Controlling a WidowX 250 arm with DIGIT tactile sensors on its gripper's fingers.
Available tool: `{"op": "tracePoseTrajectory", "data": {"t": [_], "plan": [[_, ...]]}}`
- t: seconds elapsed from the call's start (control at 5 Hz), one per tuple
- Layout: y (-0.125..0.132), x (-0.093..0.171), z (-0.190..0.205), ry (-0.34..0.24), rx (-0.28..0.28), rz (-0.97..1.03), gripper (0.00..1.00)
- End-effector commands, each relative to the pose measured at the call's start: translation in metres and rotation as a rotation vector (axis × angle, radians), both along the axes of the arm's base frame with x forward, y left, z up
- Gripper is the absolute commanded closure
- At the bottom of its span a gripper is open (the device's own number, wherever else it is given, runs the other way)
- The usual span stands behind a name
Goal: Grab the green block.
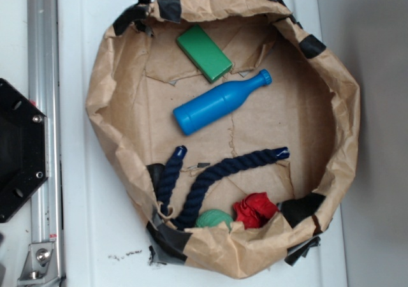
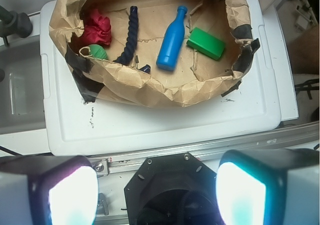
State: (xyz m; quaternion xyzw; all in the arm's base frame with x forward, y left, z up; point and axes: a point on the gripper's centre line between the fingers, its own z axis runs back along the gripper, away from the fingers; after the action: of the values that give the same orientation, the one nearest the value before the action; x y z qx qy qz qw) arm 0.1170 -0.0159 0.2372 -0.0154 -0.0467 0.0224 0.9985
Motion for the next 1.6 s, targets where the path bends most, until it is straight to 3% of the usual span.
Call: {"op": "tracePoseTrajectory", "data": {"t": [0.0,0.2,0.4,0.6,0.8,1.0,1.2,1.4], "plan": [[0.0,0.0,0.0,0.0,0.0,0.0,0.0],[0.027,0.05,-0.026,0.056,0.047,-0.073,0.0],[0.044,0.099,-0.051,-0.017,0.121,-0.275,0.0],[0.053,0.121,-0.078,-0.011,0.06,-0.429,0.0],[0.038,0.12,-0.101,-0.018,0.058,-0.62,0.0],[0.038,0.113,-0.127,0.067,0.052,-0.866,0.0],[0.067,0.123,-0.157,0.131,0.062,-0.81,0.0],[0.072,0.128,-0.167,0.148,0.098,-0.851,0.0]]}}
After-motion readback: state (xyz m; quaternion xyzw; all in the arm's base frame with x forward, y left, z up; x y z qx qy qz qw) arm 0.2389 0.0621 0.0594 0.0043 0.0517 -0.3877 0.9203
